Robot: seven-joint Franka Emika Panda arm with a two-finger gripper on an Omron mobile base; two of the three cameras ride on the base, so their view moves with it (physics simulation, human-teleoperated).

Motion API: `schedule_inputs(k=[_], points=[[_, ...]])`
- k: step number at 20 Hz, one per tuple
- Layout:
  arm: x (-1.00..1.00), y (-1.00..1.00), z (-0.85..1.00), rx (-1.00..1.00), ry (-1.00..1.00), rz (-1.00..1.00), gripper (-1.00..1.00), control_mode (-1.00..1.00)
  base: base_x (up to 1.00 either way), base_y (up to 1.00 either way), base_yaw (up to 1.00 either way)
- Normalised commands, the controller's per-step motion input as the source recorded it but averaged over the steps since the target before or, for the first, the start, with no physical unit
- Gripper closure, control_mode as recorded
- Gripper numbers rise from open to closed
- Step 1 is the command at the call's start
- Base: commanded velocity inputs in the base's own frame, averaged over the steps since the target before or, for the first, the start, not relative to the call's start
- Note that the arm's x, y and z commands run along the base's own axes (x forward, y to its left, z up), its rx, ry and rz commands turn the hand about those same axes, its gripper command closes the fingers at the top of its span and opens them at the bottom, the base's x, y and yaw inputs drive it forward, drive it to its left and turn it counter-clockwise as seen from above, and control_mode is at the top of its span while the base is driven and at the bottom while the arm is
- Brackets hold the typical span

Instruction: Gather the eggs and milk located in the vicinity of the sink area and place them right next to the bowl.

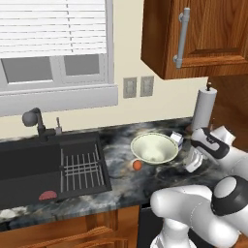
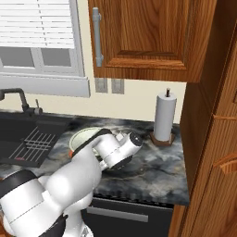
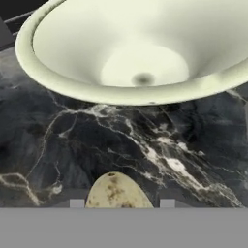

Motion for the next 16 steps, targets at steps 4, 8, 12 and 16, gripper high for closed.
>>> schedule_inputs(k=[4, 8, 12, 16], points=[[0.0, 0.0, -0.27, 0.0, 0.0, -0.01, 1.0, -1.0, 0.0, 0.0, 0.0], [0.14, 0.0, -0.03, 0.0, 0.0, -0.03, 1.0, -1.0, 0.0, 0.0, 0.0], [0.14, 0.0, 0.0, 0.0, 0.0, -0.04, 1.0, -1.0, 0.0, 0.0, 0.0], [0.06, 0.0, 0.0, 0.0, 0.0, -0.03, 1.0, -1.0, 0.0, 0.0, 0.0]])
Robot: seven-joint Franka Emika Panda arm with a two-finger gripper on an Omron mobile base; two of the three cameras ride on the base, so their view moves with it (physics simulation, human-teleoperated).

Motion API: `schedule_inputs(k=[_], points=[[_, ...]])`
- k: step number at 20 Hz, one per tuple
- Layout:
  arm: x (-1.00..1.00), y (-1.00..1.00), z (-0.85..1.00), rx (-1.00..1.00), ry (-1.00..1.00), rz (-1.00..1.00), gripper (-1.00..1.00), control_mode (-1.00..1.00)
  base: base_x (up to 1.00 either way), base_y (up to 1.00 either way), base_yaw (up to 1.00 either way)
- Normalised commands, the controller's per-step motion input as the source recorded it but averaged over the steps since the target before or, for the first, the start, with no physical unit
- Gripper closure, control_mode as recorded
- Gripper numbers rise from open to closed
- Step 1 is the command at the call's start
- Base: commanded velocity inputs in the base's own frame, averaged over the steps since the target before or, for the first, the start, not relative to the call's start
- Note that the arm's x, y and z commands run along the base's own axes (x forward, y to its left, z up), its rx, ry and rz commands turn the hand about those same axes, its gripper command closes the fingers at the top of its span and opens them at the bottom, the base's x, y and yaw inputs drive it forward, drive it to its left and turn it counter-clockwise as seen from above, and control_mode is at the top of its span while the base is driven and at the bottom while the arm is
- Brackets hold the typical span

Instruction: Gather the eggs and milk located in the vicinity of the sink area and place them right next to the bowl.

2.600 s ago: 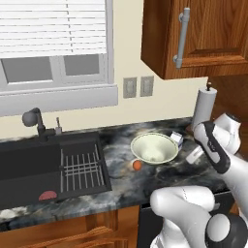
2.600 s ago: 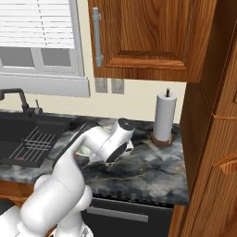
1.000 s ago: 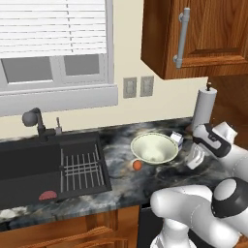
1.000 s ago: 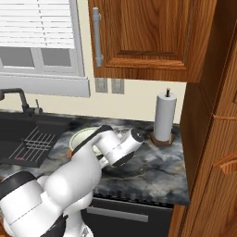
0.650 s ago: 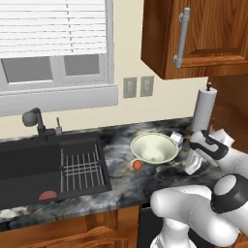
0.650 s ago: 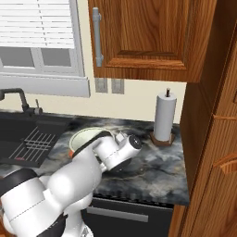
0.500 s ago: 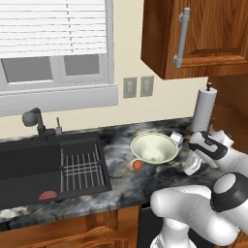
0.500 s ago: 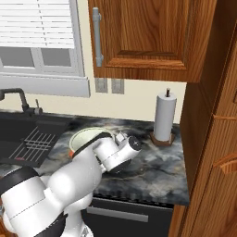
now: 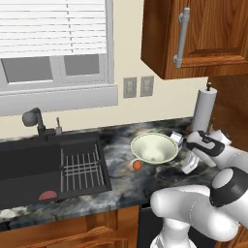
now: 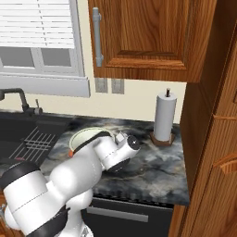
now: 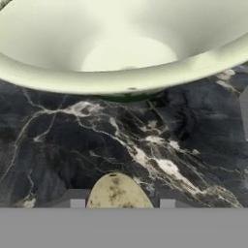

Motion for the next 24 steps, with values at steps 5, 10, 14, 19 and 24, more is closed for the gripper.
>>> schedule_inputs(k=[5, 10, 14, 19, 24], points=[[0.0, 0.0, 0.0, 0.0, 0.0, -0.02, 1.0, -1.0, 0.0, 0.0, 0.0], [0.01, 0.12, 0.0, 0.0, -0.01, 0.0, 1.0, -1.0, 0.0, 0.0, 0.0], [0.05, 0.15, 0.0, 0.0, 0.0, 0.0, 1.0, -1.0, 0.0, 0.0, 0.0], [0.09, 0.06, 0.0, 0.0, 0.0, 0.0, 1.0, -1.0, 0.0, 0.0, 0.0], [0.18, 0.02, 0.0, 0.0, 0.0, 0.0, 1.0, -1.0, 0.0, 0.0, 0.0]])
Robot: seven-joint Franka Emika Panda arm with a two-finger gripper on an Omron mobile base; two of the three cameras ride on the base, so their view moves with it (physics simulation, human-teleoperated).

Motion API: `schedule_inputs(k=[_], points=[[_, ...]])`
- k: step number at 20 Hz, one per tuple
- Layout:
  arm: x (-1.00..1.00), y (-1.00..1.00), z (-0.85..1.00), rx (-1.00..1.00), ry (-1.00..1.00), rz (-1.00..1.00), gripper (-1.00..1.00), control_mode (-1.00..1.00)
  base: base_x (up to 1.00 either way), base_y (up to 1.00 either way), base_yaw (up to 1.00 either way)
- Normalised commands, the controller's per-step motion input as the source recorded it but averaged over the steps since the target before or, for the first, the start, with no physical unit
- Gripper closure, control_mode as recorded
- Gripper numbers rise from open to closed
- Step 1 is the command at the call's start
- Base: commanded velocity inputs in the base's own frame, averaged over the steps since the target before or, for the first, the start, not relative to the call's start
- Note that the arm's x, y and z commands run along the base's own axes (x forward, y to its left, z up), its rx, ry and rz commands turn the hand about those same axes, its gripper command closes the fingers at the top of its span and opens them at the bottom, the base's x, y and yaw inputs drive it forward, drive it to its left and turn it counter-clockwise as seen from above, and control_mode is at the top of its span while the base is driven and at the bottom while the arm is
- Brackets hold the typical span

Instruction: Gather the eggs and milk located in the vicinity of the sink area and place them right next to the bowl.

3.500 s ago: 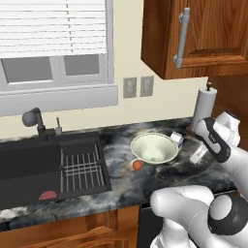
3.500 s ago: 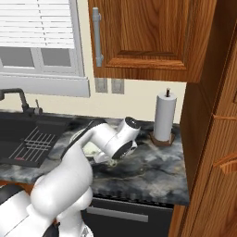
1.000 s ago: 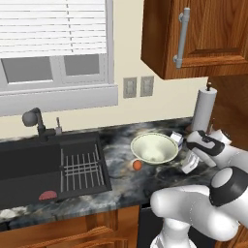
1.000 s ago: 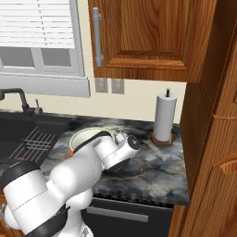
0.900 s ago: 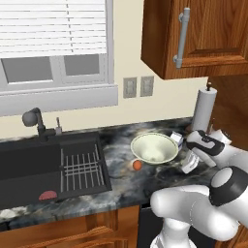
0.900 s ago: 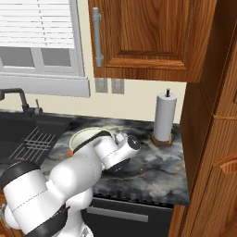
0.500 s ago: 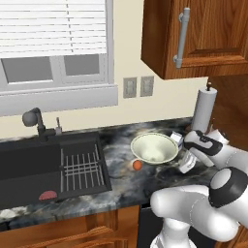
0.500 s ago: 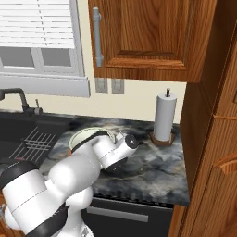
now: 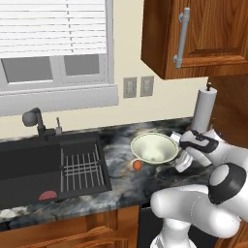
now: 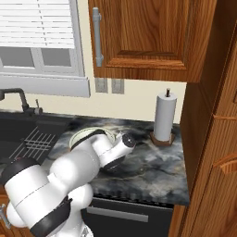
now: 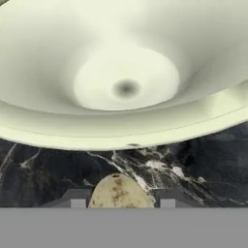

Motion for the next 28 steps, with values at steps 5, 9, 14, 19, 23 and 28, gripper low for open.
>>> schedule_inputs(k=[5, 9, 14, 19, 23, 28], points=[[0.17, 0.0, 0.0, 0.0, 0.0, 0.0, 1.0, -1.0, 0.0, 0.0, 0.0], [0.02, 0.0, -0.01, 0.0, 0.0, 0.0, 1.0, -1.0, 0.0, 0.0, 0.0], [0.0, 0.0, -0.06, 0.0, 0.0, 0.0, 1.0, -1.0, 0.0, 0.0, 0.0], [0.04, 0.0, -0.11, 0.0, 0.0, 0.0, 1.0, -1.0, 0.0, 0.0, 0.0], [0.02, 0.0, -0.12, 0.0, 0.0, 0.0, 1.0, -1.0, 0.0, 0.0, 0.0], [0.02, 0.0, -0.08, 0.0, 0.0, 0.0, 1.0, -1.0, 0.0, 0.0, 0.0]])
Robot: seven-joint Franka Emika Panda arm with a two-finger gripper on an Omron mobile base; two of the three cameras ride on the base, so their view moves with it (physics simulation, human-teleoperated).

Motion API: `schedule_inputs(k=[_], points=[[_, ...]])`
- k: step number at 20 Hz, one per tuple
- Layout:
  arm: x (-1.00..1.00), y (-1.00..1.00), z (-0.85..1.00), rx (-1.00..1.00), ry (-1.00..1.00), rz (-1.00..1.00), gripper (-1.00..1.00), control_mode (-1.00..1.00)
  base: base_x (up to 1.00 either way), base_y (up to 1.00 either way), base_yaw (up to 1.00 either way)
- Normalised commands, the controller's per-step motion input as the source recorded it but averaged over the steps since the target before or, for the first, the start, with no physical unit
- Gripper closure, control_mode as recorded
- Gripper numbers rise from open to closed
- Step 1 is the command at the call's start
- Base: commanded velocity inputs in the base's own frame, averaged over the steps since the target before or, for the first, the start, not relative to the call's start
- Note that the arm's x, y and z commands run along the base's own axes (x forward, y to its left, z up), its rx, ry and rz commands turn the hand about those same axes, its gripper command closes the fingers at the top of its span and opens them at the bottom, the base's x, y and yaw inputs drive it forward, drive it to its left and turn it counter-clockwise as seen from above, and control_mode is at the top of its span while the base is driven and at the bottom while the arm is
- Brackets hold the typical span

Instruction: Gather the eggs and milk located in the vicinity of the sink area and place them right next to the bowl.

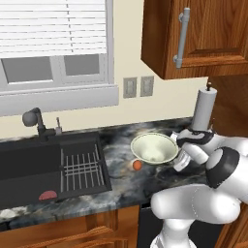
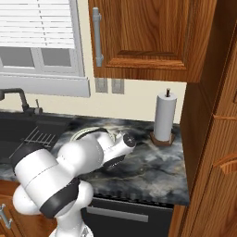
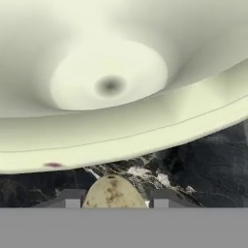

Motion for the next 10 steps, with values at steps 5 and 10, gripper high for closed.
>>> schedule_inputs(k=[5, 10], points=[[0.17, 0.0, -0.04, 0.0, 0.0, 0.0, 1.0, -1.0, 0.0, 0.0, 0.0], [0.11, 0.0, -0.04, 0.0, 0.0, 0.0, 1.0, -1.0, 0.0, 0.0, 0.0]])
